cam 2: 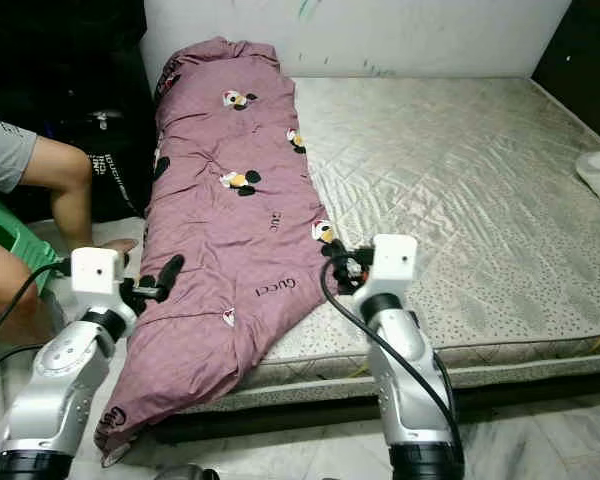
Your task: Clean up the room
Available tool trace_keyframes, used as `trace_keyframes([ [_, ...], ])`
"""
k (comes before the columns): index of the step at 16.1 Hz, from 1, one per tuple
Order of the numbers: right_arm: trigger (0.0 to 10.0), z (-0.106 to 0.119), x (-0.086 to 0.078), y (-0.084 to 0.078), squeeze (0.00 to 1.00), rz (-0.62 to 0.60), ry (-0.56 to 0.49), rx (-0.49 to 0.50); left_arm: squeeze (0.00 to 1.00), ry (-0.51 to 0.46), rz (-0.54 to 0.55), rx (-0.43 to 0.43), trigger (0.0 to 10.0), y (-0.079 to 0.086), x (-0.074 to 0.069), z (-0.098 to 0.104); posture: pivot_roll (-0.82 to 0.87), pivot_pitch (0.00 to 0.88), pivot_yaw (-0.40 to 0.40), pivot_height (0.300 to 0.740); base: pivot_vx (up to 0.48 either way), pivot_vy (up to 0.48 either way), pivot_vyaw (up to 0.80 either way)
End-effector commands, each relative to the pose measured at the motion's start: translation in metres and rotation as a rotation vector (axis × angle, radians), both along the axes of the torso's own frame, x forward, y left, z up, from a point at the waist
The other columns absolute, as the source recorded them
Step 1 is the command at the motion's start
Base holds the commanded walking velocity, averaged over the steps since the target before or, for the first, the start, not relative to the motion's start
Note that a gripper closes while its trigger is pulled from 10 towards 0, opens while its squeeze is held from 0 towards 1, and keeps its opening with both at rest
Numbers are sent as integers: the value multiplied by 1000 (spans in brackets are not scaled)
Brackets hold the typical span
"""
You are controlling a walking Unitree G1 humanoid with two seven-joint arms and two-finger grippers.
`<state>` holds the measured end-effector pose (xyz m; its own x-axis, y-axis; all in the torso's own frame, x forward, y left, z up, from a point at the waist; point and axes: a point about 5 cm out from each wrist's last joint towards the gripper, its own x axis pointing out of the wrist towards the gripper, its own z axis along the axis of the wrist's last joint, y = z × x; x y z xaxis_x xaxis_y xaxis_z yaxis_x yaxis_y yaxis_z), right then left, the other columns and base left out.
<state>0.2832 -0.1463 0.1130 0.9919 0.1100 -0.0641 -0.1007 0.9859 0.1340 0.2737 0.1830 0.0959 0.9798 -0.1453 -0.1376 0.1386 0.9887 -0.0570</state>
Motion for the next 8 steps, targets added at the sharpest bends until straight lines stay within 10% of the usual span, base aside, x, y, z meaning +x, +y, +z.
trace_keyframes([
  [1, 10000, 1, 0, -2, 0, -8, -5, -1, 0, -19, -26, -1, 10000, -1, 1, 3, -28, 29, -32, 740, 0, 0, 0],
  [8, 10000, 1, 1, -2, 0, -5, -4, -5, 0, -26, -40, -34, 10000, -9, 0, 4, -30, 24, -37, 740, 0, 0, 0],
])
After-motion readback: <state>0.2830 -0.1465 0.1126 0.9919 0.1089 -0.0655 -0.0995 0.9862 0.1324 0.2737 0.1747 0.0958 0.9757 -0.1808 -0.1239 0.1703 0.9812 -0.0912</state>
